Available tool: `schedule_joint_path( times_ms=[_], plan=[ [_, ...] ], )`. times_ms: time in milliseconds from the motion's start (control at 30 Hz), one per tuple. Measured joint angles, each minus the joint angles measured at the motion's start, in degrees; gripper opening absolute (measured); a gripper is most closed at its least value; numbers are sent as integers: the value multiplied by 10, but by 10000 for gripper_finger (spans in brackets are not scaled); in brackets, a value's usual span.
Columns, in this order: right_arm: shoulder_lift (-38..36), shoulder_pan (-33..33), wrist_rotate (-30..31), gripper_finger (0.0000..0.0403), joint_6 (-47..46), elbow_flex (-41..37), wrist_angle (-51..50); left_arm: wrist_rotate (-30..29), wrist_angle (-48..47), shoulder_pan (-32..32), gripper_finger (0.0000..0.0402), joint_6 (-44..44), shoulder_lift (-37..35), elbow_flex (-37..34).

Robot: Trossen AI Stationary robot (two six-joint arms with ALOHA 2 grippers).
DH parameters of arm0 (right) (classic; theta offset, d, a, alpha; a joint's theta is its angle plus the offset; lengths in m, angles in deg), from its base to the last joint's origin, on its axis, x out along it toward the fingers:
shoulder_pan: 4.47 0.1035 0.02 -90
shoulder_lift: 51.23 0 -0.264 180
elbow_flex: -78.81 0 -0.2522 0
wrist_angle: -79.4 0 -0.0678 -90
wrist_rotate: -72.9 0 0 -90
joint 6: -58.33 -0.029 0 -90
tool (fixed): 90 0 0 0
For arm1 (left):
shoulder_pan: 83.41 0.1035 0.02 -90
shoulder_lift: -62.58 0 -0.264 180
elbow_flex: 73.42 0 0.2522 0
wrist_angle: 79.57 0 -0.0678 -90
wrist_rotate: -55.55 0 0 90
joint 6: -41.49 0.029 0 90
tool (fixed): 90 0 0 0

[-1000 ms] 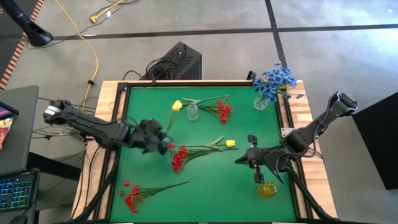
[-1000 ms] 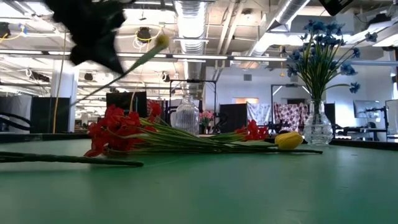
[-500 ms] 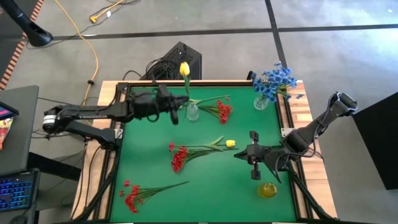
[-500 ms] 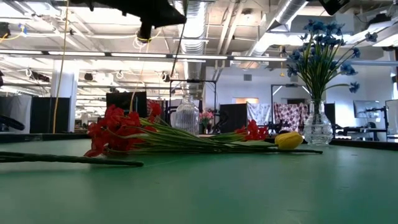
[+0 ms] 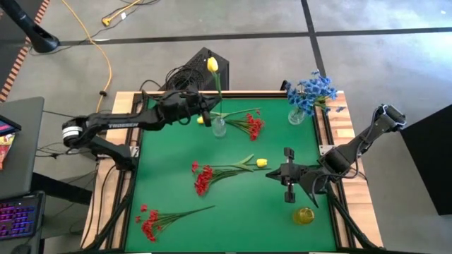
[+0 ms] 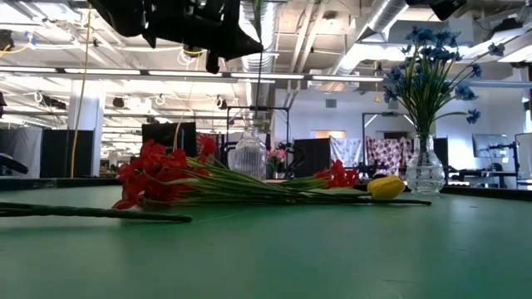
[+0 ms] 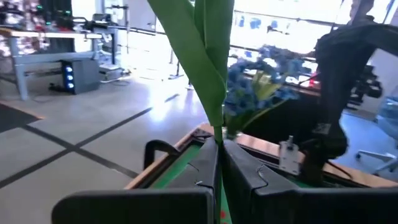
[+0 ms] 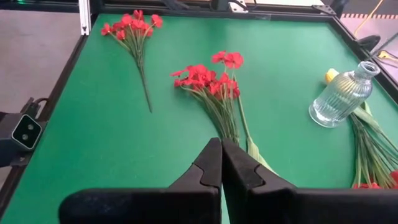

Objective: Sort flowers into vase by color
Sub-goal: Put the bottom left yellow tulip into the left transparent vase

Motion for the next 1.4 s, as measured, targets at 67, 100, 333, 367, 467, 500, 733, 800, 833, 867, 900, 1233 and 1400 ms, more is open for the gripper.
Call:
schedule_joint_path(
  times_ms=[67,100,333,367,467,500,733,800,833,867,900,1233,1400],
  plan=[
    [0,1,-1,29,-1,0,-2,0,-2,7,0,1,0,0],
    [0,1,-1,29,-3,0,-5,0,-2,9,0,5,0,0],
    [0,0,-3,28,-9,0,-19,0,-6,19,0,11,0,-1],
    [0,0,-3,28,-9,0,-19,-1,-3,19,0,14,0,-4],
    [0,0,-3,29,-9,0,-19,-5,9,19,0,21,0,-16],
    [0,0,-3,30,-9,0,-19,-7,14,19,0,24,0,-18],
    [0,0,-3,28,-15,0,-18,-7,32,20,0,35,10,-23],
    [0,0,-3,28,-21,0,-17,-6,43,21,0,35,21,-23],
    [0,0,-3,29,-26,0,-17,-5,45,21,0,33,29,-23],
    [0,0,-3,29,-29,0,-17,-5,42,21,0,28,36,-23],
    [0,0,-3,30,-31,0,-17,-3,43,21,0,26,45,-23],
    [0,0,-5,30,-44,0,-19,-3,22,21,0,34,74,-23],
    [0,0,-5,29,-41,0,-19,-5,-15,21,0,30,72,-23]
  ],
)
